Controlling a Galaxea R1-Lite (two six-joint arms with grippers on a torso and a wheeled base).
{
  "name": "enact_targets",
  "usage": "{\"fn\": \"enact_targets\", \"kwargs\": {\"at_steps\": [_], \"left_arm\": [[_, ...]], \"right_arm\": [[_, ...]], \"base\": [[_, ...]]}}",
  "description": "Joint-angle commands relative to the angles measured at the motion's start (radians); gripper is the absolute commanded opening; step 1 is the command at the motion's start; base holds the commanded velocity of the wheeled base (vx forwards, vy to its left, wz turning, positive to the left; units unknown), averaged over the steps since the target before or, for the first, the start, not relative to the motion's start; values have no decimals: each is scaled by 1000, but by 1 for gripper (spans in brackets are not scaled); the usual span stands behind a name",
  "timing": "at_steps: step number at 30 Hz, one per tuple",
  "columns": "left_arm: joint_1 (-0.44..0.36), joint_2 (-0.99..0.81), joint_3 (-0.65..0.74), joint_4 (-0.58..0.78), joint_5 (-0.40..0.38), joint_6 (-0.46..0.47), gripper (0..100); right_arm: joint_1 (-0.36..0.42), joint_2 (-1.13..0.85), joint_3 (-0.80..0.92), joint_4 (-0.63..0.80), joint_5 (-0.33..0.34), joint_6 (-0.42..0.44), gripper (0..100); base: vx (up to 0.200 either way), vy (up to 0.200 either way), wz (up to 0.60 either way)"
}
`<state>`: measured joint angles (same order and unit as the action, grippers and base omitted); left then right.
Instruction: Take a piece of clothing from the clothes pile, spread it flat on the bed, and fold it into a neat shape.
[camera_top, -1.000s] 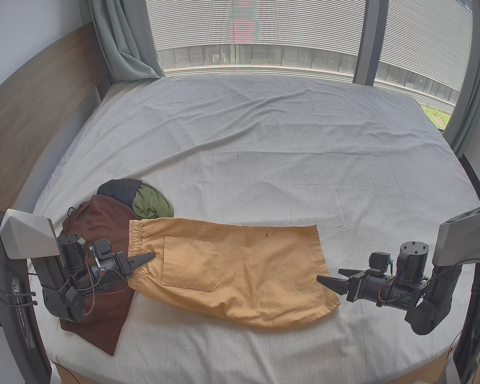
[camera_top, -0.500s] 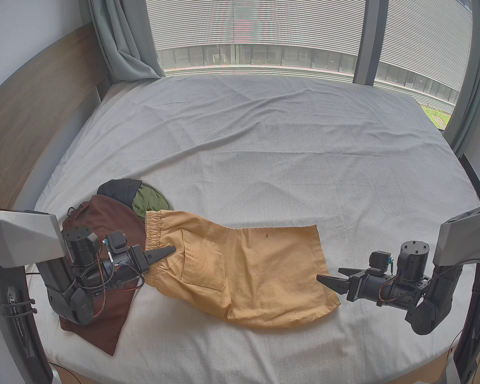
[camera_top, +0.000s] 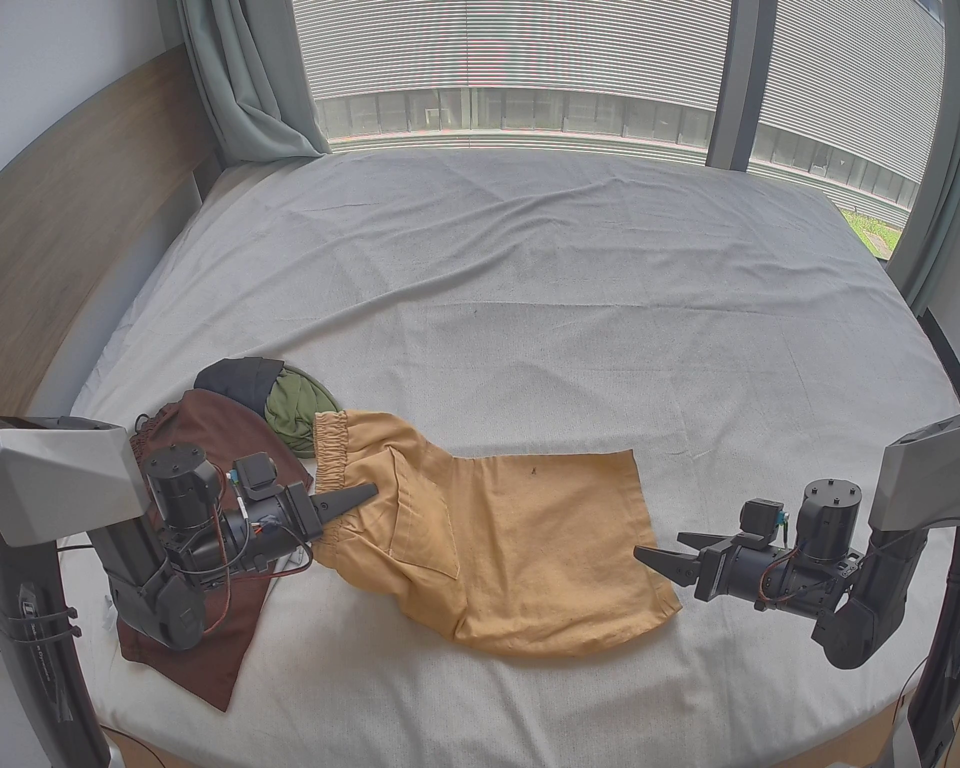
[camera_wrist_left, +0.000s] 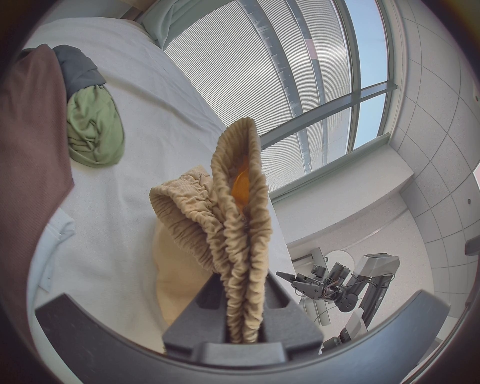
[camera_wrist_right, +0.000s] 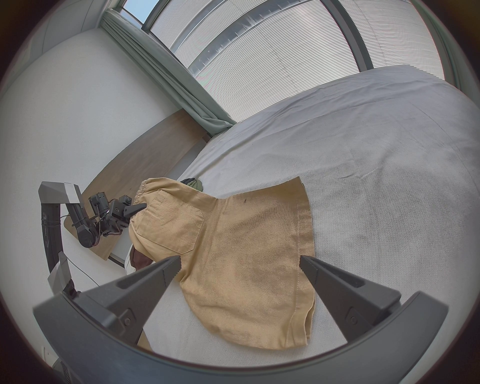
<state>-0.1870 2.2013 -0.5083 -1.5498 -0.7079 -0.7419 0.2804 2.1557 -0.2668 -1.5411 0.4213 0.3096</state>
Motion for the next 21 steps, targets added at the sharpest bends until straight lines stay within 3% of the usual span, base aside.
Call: {"fn": "enact_targets", "kwargs": {"at_steps": [1,21], "left_arm": [[-28,2,-10,0,4,-1,0],[-152,37,-96,4,59,-53,0]], "right_arm": [[0,-2,0,-1,1,0,100],[0,-2,-2,-1,1,-1,100]], "base": [[0,0,0],[0,0,0]]}}
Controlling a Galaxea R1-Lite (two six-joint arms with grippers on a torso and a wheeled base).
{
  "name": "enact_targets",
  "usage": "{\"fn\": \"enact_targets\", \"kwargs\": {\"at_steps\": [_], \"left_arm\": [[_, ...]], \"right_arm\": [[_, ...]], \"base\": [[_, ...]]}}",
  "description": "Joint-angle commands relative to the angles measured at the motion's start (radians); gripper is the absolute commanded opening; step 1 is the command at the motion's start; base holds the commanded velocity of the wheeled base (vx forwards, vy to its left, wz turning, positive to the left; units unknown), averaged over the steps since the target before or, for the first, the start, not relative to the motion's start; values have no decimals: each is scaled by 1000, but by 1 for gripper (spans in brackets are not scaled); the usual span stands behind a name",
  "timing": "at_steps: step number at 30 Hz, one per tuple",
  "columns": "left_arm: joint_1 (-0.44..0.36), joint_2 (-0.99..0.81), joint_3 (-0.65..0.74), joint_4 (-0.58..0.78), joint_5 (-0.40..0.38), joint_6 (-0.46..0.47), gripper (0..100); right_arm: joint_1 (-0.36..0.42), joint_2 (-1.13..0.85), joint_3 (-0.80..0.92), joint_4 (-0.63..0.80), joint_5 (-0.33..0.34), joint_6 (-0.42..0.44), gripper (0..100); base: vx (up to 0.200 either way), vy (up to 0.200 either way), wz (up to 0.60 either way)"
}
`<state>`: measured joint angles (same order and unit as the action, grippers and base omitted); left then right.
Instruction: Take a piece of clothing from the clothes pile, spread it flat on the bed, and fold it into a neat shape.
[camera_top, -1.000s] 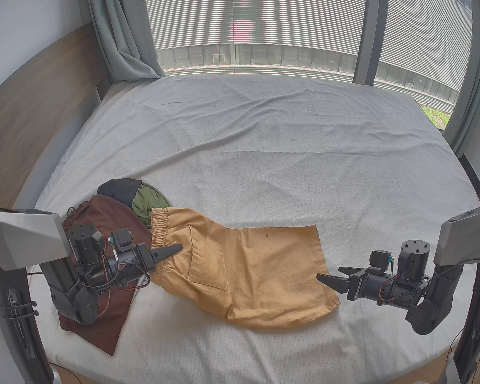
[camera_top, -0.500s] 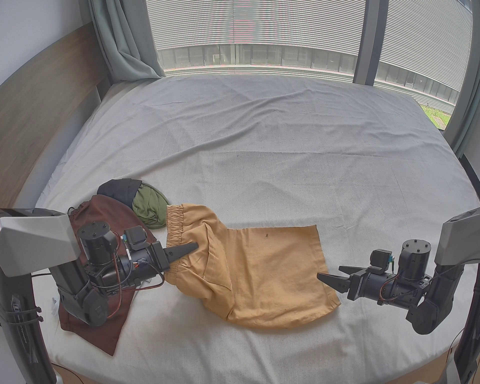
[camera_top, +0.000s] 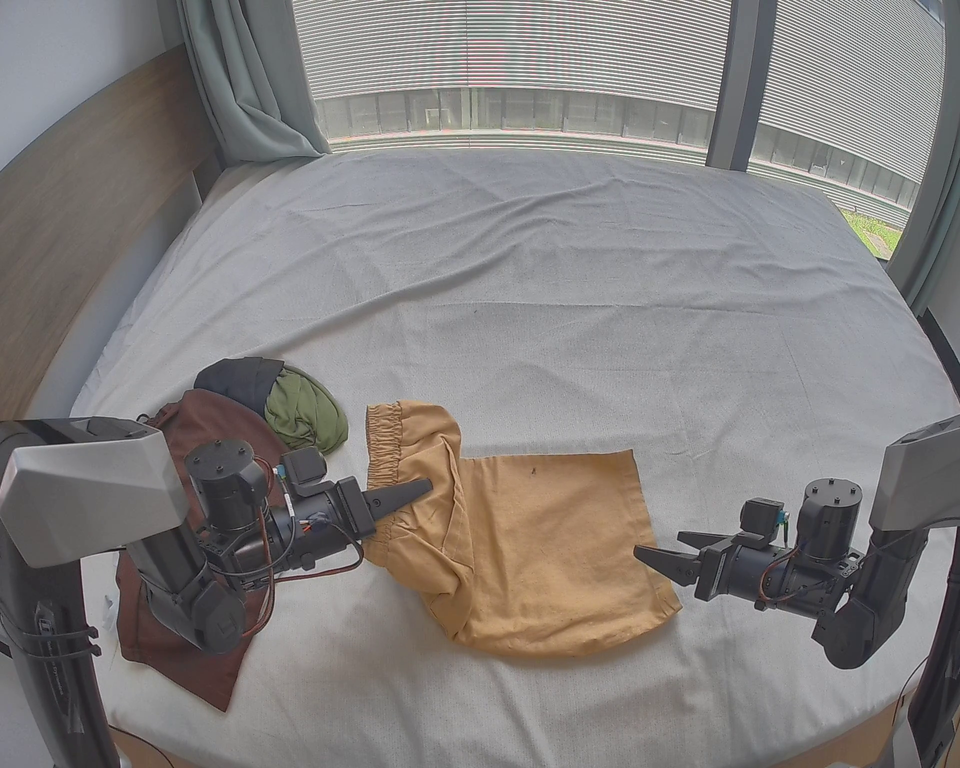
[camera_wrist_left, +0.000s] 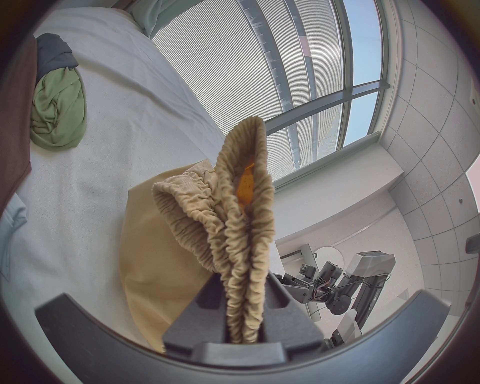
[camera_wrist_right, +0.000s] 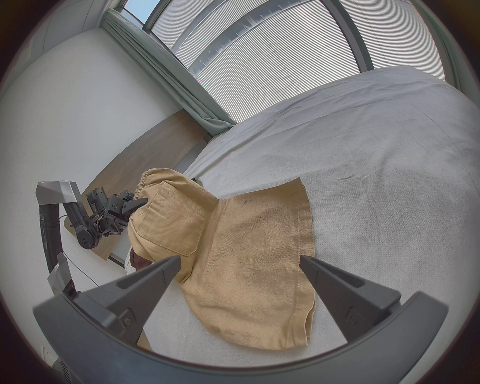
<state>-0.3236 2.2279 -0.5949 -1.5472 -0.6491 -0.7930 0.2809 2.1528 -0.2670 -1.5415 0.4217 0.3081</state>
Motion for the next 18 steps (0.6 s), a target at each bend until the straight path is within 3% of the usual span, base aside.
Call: {"fn": "enact_targets", "kwargs": {"at_steps": [1,18], "left_arm": [[-18,10,-9,1,2,-3,0],[-126,61,-103,33,48,-25,0]], "right_arm": [[0,1,-1,0,0,0,100],[-2,-1,-3,0,0,0,100]], "base": [[0,0,0],[0,0,0]]}}
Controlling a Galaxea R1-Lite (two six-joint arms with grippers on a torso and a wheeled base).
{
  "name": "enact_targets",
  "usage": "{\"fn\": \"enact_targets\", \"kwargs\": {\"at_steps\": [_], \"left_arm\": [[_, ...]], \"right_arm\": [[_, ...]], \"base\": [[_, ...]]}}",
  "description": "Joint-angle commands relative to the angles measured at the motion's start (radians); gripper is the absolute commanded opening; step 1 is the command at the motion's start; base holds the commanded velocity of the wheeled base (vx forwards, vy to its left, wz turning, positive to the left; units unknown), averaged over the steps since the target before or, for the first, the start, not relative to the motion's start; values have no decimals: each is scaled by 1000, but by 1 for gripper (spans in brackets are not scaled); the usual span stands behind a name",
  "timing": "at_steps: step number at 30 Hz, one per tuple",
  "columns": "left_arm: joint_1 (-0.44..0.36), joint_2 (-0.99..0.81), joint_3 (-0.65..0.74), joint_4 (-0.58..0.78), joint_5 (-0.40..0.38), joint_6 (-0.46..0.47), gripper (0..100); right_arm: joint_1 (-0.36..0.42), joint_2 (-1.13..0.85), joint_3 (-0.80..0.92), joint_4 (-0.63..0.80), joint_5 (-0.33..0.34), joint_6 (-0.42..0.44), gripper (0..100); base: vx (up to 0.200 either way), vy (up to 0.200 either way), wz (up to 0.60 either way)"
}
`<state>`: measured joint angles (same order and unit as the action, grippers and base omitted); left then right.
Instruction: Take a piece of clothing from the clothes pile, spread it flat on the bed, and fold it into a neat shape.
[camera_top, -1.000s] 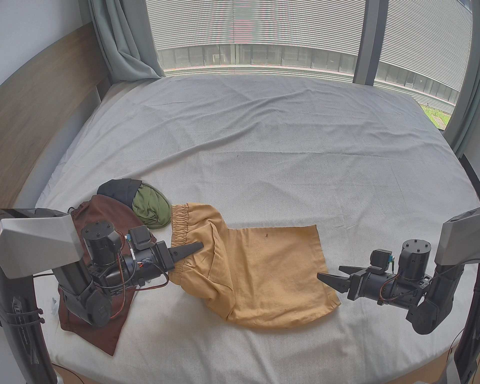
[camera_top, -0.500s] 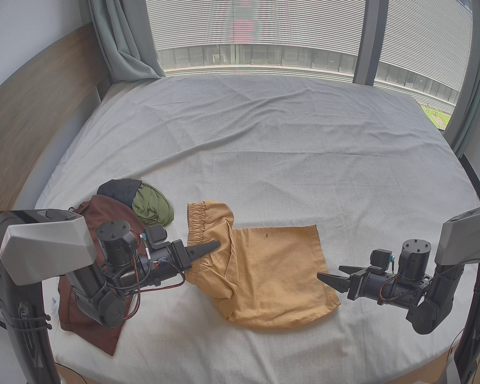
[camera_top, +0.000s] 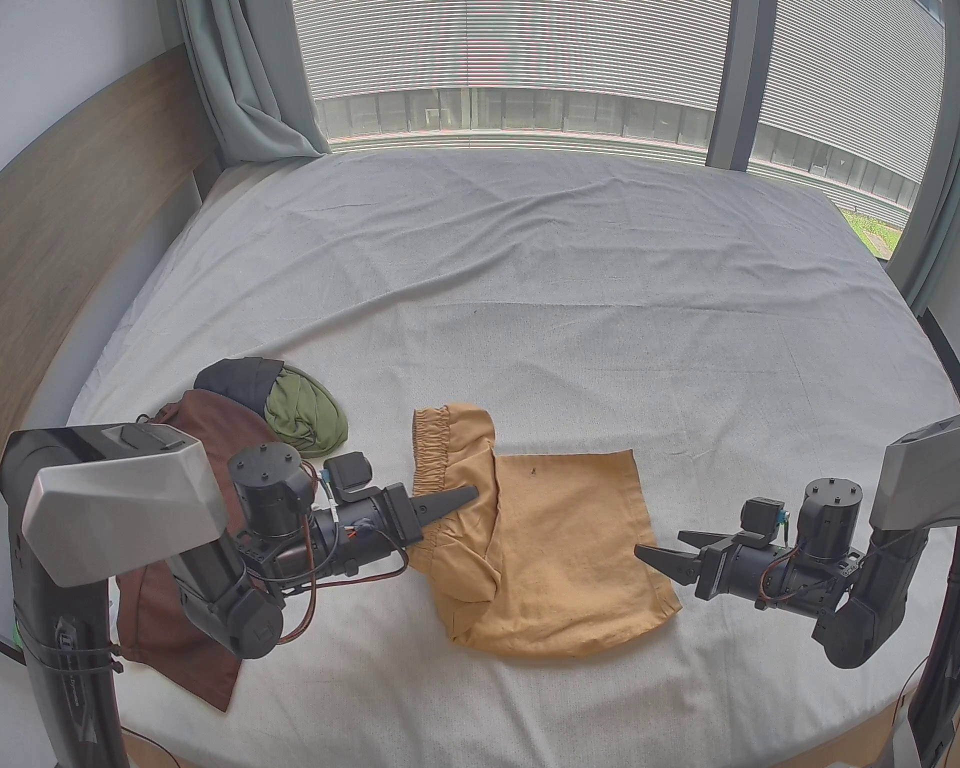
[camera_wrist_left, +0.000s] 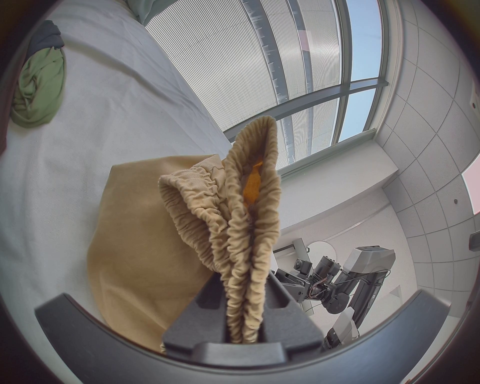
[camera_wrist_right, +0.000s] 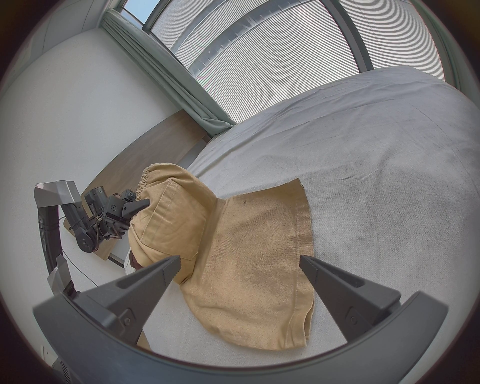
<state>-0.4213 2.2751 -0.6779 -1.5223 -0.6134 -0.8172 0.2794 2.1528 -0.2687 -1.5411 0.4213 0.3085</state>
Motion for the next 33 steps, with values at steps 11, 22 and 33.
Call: {"fn": "enact_targets", "kwargs": {"at_steps": [11,22,33], "left_arm": [[-74,43,-45,8,18,-25,0],[-120,96,-121,16,20,-83,0],[-172,149,-166,14,46,-111,0]], "right_arm": [[-8,1,-9,-1,1,0,100],[-12,-4,-12,-1,1,0,100],[-14,-13,-15,-1,1,1,100]], "base": [[0,0,0],[0,0,0],[0,0,0]]}}
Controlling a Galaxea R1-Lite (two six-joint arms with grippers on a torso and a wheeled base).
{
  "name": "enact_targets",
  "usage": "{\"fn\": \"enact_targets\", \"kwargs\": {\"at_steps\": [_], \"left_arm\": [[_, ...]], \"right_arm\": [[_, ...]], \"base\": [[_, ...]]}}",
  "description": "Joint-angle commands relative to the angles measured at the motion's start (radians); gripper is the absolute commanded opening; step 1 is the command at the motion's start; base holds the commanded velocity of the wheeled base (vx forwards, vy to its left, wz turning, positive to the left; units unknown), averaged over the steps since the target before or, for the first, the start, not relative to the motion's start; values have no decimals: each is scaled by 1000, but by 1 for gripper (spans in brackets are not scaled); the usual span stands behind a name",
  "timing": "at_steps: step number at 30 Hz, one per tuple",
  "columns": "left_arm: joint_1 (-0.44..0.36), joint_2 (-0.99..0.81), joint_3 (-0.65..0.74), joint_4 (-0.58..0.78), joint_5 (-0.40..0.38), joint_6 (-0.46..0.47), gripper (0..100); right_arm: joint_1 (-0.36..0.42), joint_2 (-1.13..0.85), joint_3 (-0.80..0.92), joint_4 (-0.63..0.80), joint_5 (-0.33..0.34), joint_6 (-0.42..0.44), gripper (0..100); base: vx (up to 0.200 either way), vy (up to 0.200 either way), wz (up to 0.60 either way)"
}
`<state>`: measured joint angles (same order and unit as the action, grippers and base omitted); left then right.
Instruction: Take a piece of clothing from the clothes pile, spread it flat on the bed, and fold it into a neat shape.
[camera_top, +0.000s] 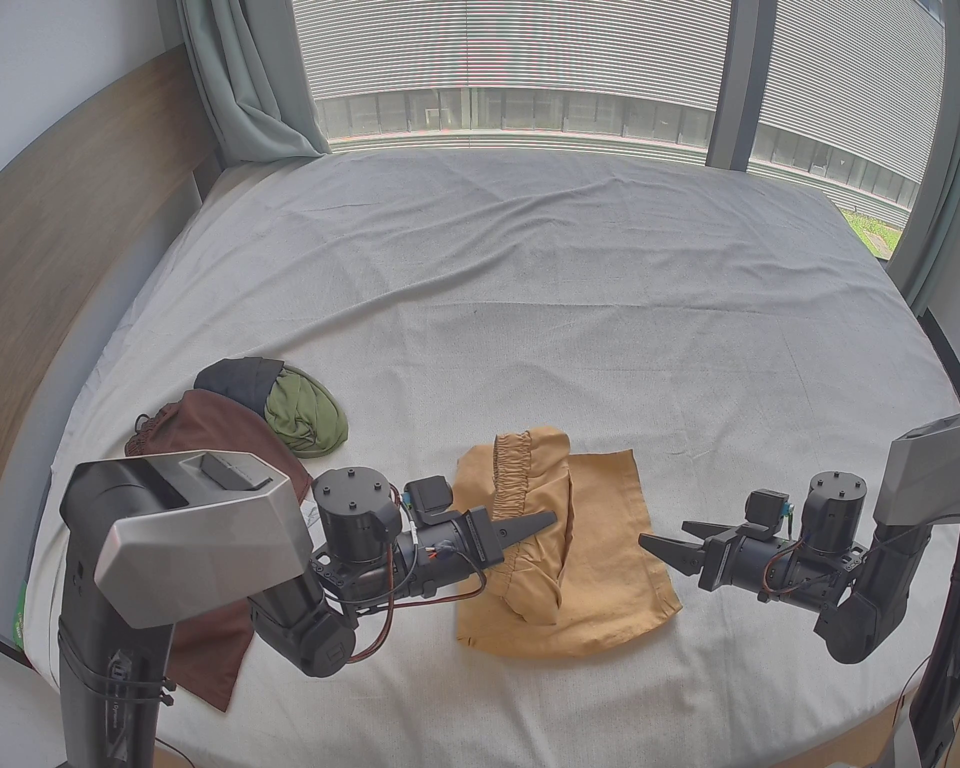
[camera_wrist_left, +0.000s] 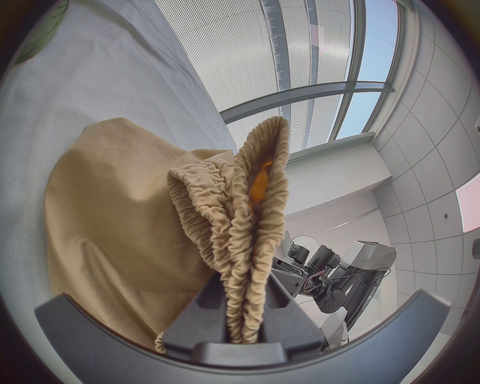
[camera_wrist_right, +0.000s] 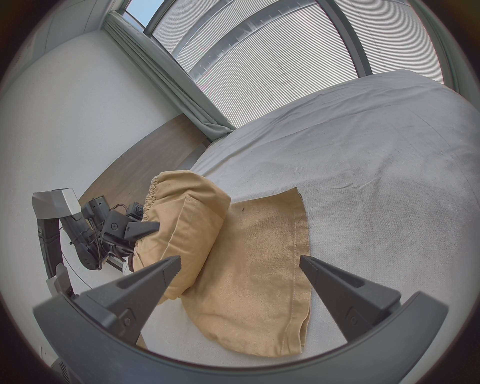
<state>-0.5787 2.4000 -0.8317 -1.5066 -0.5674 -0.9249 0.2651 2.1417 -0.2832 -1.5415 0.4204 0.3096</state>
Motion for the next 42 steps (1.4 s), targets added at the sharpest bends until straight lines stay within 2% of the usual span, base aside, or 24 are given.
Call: {"fn": "enact_targets", "kwargs": {"at_steps": [1,12,20,33,34,42], "left_arm": [[-15,24,-12,-1,0,-3,0],[-39,76,-63,-1,1,-8,0],[-52,88,-87,-4,21,-65,0],[-53,114,-102,-1,26,-65,0],[-53,116,-106,-1,29,-65,100],[-52,117,-112,-3,32,-65,100]], "right_arm": [[0,-2,-1,0,1,0,100],[0,-3,-8,0,0,0,100],[0,-3,-11,0,0,0,100],[0,-3,-11,0,0,2,100],[0,-3,-11,0,0,0,100],[-3,-3,-11,0,0,0,100]], "base": [[0,0,0],[0,0,0],[0,0,0],[0,0,0],[0,0,0],[0,0,0]]}}
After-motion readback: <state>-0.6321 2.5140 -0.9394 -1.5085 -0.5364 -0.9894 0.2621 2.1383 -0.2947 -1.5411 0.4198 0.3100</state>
